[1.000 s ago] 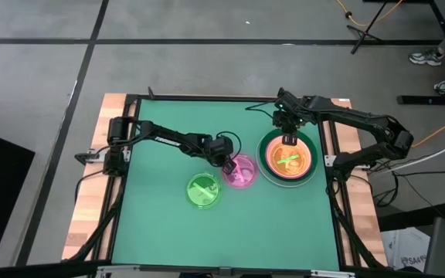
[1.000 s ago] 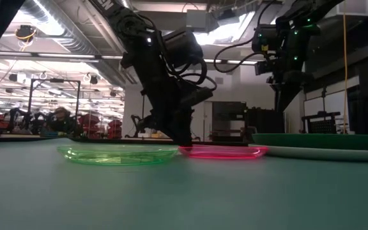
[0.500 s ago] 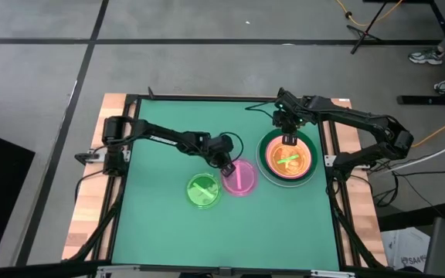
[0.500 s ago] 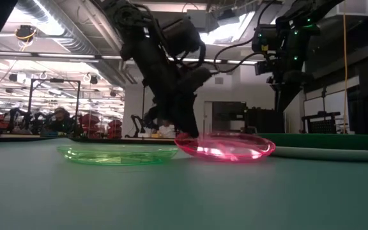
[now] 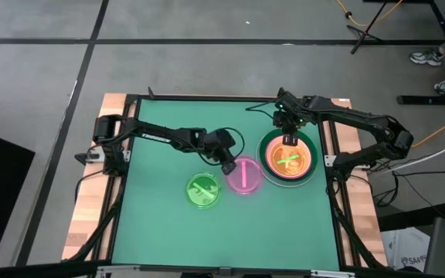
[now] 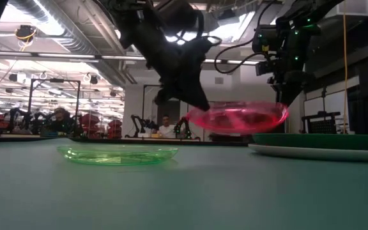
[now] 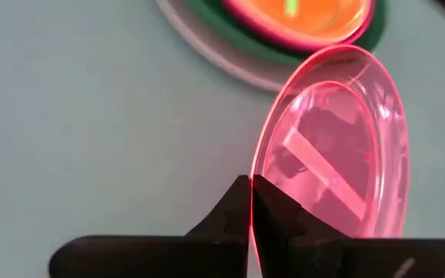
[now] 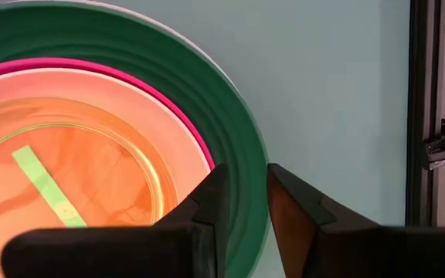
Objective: Stack plastic plates
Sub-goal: Stack the light pink plate on top of the right light green plate
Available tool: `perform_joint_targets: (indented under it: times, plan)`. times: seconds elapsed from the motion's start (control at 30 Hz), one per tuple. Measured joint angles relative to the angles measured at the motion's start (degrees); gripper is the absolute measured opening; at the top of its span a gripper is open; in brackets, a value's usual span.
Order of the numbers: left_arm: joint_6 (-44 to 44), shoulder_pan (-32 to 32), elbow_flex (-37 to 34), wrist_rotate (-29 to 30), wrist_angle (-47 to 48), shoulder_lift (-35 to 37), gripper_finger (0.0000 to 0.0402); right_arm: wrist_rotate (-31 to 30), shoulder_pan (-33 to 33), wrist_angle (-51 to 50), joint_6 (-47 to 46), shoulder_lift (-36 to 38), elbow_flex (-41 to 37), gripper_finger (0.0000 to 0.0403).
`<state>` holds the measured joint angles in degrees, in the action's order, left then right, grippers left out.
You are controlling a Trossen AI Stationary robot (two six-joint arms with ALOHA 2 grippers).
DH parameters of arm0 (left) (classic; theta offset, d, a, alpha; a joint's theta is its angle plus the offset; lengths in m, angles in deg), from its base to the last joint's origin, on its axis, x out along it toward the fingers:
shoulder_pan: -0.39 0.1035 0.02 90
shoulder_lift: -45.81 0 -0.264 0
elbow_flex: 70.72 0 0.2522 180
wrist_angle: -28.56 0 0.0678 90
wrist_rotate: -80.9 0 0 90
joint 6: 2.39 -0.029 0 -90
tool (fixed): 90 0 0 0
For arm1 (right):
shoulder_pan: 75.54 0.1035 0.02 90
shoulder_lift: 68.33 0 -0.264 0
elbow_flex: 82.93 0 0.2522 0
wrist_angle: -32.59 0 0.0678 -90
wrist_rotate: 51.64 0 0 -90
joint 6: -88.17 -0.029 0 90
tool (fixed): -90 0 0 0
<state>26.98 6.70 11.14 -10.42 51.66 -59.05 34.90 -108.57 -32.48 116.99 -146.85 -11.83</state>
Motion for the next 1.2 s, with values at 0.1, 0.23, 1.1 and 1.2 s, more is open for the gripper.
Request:
perform_joint_targets:
  times: [0.1, 0.23, 1.1, 1.2]
  plan:
    - [-0.07, 0.13, 0.02, -0.96, -2.81, 0.00, 0.0000, 0.00, 0.01, -0.13, 0.00, 0.38, 0.00, 0.0079]
    - [-0.11, 0.79, 0.02, -1.54, -6.53, -0.02, 0.0000, 1.13, 0.02, -0.05, -0.04, 2.43, 0.00, 0.0079]
    - [-3.98, 5.60, 0.02, 13.13, -11.35, -0.07, 0.0000, 16.15, 0.06, 8.90, -12.58, 11.72, 0.02, 0.0079]
    - [-5.13, 5.60, 0.02, 14.74, -12.49, -0.07, 0.0000, 16.16, 0.06, 9.98, -14.47, 11.72, 0.02, 0.0079]
